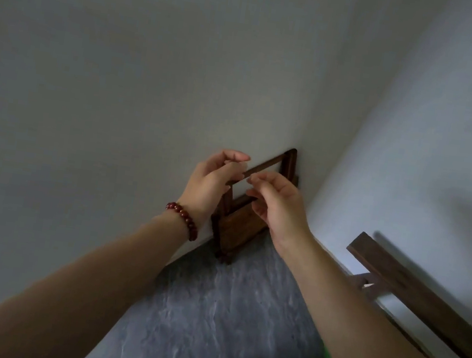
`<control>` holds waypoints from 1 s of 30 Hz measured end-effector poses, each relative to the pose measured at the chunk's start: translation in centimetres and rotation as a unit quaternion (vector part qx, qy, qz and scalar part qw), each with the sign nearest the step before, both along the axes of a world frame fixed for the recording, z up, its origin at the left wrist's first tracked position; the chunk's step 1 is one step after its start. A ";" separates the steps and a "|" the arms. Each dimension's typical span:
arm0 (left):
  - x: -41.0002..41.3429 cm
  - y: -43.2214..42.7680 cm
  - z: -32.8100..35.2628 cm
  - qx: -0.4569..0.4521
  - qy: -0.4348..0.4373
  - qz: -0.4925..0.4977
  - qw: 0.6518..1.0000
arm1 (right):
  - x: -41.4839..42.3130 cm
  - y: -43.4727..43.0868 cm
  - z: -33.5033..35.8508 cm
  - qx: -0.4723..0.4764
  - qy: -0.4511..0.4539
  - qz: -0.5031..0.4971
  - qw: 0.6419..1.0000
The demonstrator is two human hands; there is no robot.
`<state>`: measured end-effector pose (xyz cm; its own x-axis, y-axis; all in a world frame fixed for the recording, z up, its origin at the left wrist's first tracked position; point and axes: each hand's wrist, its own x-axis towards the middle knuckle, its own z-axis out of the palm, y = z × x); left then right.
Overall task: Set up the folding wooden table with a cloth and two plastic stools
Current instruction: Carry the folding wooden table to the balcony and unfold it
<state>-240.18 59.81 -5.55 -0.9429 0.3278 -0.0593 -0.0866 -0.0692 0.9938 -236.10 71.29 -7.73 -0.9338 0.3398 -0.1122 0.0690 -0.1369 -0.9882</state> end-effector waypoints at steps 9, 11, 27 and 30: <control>-6.7 9.7 -1.2 0.002 -0.019 -0.016 1.000 | -6.6 9.0 -1.4 0.022 0.000 -0.020 1.000; -8.0 12.3 -1.4 0.010 -0.028 -0.013 0.999 | -8.2 11.7 -1.6 0.022 -0.006 -0.021 1.000; -16.4 27.9 -3.7 0.025 -0.079 0.040 0.996 | -17.0 28.7 -3.3 0.020 -0.023 0.009 0.999; -18.1 28.0 -4.2 0.022 -0.090 0.065 0.994 | -19.1 28.9 -4.2 0.005 -0.035 0.012 0.999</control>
